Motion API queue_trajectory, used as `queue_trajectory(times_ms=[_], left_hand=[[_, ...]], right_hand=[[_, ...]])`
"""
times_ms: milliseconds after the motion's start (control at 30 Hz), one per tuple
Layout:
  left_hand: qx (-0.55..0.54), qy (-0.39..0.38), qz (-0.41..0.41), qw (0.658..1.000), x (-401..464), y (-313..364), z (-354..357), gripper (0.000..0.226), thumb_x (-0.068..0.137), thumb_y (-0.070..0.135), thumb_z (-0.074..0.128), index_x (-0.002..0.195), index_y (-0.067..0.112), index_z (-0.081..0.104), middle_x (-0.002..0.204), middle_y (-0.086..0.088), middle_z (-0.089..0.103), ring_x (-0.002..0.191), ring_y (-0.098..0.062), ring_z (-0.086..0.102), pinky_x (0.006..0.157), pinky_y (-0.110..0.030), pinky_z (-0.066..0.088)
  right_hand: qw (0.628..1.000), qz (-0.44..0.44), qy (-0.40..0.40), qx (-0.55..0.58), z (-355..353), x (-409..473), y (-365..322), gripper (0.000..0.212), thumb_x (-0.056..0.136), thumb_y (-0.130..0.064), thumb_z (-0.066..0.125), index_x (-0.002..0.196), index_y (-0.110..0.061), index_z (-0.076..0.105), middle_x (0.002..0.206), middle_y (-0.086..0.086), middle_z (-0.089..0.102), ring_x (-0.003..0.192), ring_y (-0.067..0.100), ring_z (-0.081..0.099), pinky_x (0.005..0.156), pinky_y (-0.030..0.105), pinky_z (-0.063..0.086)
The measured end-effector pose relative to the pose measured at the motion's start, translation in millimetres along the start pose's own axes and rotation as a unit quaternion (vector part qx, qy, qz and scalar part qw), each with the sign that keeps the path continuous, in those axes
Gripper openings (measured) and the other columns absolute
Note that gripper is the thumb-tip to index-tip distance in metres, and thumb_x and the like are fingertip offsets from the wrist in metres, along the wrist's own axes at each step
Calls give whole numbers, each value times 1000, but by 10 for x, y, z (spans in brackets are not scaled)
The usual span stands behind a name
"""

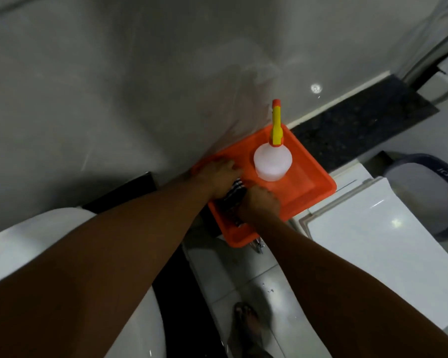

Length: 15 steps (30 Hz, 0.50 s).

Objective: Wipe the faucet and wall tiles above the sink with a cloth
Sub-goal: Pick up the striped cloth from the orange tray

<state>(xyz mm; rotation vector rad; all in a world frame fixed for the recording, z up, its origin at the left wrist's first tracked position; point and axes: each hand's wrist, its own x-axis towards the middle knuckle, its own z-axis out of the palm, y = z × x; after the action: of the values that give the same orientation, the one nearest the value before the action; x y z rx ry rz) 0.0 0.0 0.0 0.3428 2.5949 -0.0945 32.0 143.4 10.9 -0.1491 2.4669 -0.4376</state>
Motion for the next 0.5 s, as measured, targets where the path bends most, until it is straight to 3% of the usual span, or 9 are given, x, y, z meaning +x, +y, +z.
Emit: queue_trajectory(times_ms=[67, 167, 300, 400, 500], left_hand=[[-16, -43, -2, 999, 26, 5, -65, 51, 91, 31, 57, 140, 23, 46, 144, -15, 47, 130, -37, 47, 110, -50, 39], [-32, -37, 2, 999, 30, -23, -194, 31, 86, 29, 61, 112, 14, 63, 123, -16, 61, 109, -34, 59, 95, -43, 46], [-159, 0, -16, 987, -244, -134, -500, 12, 77, 23, 68, 79, 11, 64, 97, -15, 65, 88, -31, 64, 78, -39, 54], [-334, 33, -73, 939, -563, -255, -731, 26, 67, 15, 76, 62, 19, 51, 66, -4, 65, 62, -21, 69, 50, -26, 48], [-461, 88, -108, 876, -983, -367, -994, 29, 70, 1, 74, 61, 14, 50, 59, -7, 56, 55, -19, 59, 54, -26, 44]], right_hand=[[998, -7, -5, 57, -7, 47, 17, 29, 85, -23, 68, 109, -7, 65, 107, 13, 71, 98, 32, 68, 83, 39, 57], [991, -13, 8, 131, -80, 67, 57, 30, 85, -26, 63, 112, -13, 66, 111, 11, 70, 102, 31, 67, 83, 40, 56], [981, -26, 15, 190, -392, 34, 123, 24, 84, -30, 70, 93, -8, 71, 77, 5, 69, 77, 23, 69, 54, 20, 46], [967, -72, 13, 244, -732, -104, 92, 12, 81, -30, 75, 83, -23, 65, 70, -8, 63, 74, 14, 65, 58, 19, 48], [941, -117, -14, 318, -1090, -385, -65, 19, 74, -14, 82, 78, -22, 66, 74, -5, 68, 71, 12, 65, 62, 20, 54]])
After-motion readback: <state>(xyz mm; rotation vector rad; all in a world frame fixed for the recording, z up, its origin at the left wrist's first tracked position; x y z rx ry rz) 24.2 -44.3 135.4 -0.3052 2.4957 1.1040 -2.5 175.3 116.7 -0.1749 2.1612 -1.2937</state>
